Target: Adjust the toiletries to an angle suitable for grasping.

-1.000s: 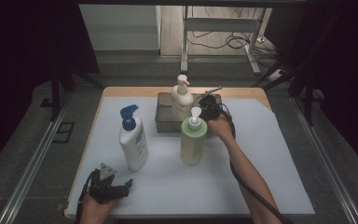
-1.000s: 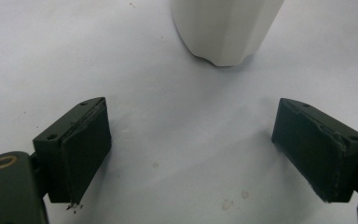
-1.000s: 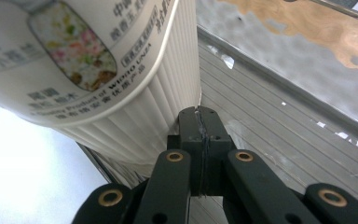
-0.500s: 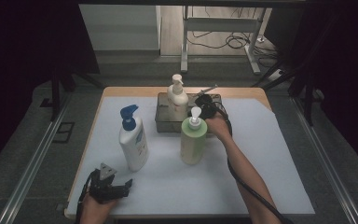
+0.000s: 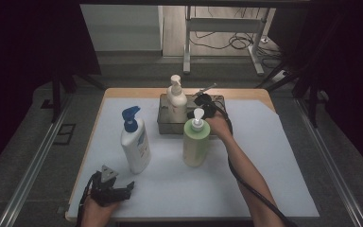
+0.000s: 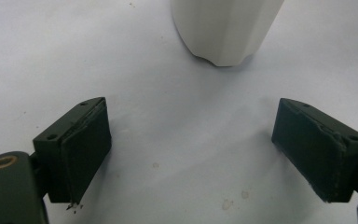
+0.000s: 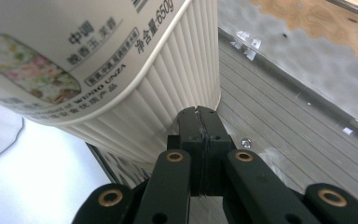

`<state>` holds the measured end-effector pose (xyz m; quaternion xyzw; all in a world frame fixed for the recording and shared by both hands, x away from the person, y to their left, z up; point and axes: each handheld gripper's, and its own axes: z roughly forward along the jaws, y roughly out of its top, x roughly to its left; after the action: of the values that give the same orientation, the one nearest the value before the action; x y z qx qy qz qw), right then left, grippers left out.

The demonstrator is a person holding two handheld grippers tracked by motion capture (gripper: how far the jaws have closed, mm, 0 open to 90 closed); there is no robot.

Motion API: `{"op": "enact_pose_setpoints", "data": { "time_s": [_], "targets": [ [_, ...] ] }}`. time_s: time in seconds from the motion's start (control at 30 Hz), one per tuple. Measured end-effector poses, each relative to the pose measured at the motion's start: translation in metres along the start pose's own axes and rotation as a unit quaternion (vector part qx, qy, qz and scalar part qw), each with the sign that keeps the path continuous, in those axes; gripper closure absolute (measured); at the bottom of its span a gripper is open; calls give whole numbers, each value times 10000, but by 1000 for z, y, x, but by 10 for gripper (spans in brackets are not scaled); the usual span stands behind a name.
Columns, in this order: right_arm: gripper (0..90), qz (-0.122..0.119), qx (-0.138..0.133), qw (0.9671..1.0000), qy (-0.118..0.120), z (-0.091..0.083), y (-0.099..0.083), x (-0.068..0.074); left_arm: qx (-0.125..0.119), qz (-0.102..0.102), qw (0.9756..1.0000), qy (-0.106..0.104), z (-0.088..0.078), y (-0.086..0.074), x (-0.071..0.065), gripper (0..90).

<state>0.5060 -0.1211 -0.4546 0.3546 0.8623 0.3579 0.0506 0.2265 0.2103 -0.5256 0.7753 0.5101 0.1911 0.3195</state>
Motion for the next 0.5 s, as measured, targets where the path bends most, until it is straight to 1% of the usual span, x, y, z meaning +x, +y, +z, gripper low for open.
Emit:
{"op": "enact_pose_setpoints", "data": {
  "time_s": [0.2, 0.37, 0.5],
  "targets": [
    [893, -25, 97, 9999, 125, 4, 5, 2, -2, 0, 10000, 0, 0, 0, 0, 112],
    [893, -45, 135, 9998, 162, 5, 7, 3, -3, 1, 10000, 1, 0, 0, 0, 112],
    [893, -117, 194, 9995, 207, 8, 10, 6, -3, 1, 10000, 0, 0, 0, 0, 112]
  ]
}}
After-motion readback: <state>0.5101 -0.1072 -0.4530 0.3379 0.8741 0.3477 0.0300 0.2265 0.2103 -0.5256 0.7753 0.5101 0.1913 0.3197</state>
